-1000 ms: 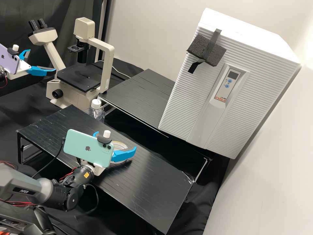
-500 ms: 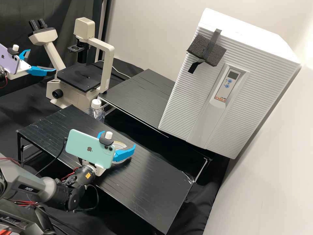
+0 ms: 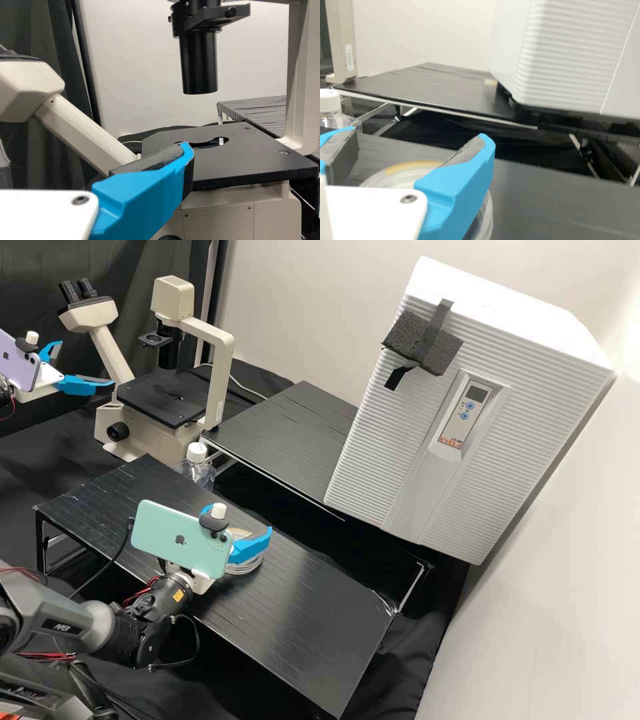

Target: Open the petri dish lid.

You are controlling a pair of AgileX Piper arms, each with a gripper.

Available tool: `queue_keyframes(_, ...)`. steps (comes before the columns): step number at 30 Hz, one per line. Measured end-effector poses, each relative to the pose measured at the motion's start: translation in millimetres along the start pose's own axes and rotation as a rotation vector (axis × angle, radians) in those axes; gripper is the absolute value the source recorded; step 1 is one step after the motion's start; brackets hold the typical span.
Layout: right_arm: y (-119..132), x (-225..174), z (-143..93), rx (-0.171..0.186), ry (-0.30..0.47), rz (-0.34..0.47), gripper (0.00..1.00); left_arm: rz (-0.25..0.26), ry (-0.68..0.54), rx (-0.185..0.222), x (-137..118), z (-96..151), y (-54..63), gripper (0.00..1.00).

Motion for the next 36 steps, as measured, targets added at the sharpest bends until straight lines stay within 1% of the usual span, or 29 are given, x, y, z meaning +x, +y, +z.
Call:
queue_keyframes(4, 3.6, -2.4, -2.7, -0.017, 0.005, 0.03, 1.0, 0.0, 0.0, 0.0, 0.0, 0.0, 0.0, 1.0)
queue_keyframes(12, 7.2, -3.6, 1.3, -0.023, -0.022, 0.052, 1.0, 0.0, 0.0, 0.0, 0.0, 0.0, 0.0, 1.0)
queue_keyframes(16, 7.9, -4.5, 3.6, -0.038, -0.03, 0.045, 1.0, 0.0, 0.0, 0.0, 0.0, 0.0, 0.0, 1.0)
queue_keyframes(18, 7.5, -5.1, 4.7, -0.057, -0.029, 0.03, 1.0, 0.0, 0.0, 0.0, 0.0, 0.0, 0.0, 1.0)
queue_keyframes(19, 7.5, -5.4, 5.3, -0.06, -0.03, 0.025, 1.0, 0.0, 0.0, 0.0, 0.0, 0.0, 0.0, 1.0)
queue_keyframes(23, 8.4, -7.7, 10.1, -0.055, -0.048, 0.007, 1.0, 0.0, 0.0, 0.0, 0.0, 0.0, 0.0, 1.0)
queue_keyframes(27, 10.1, -10.6, 12.8, -0.036, -0.055, -0.001, 1.0, 0.0, 0.0, 0.0, 0.0, 0.0, 0.0, 1.0)
queue_keyframes(30, 10.5, -12.0, 12.2, -0.044, -0.051, -0.005, 1.0, 0.0, 0.0, 0.0, 0.0, 0.0, 0.0, 1.0)
queue_keyframes(36, 10.1, -11.9, 12.4, -0.037, -0.052, -0.009, 1.0, 0.0, 0.0, 0.0, 0.0, 0.0, 0.0, 1.0)
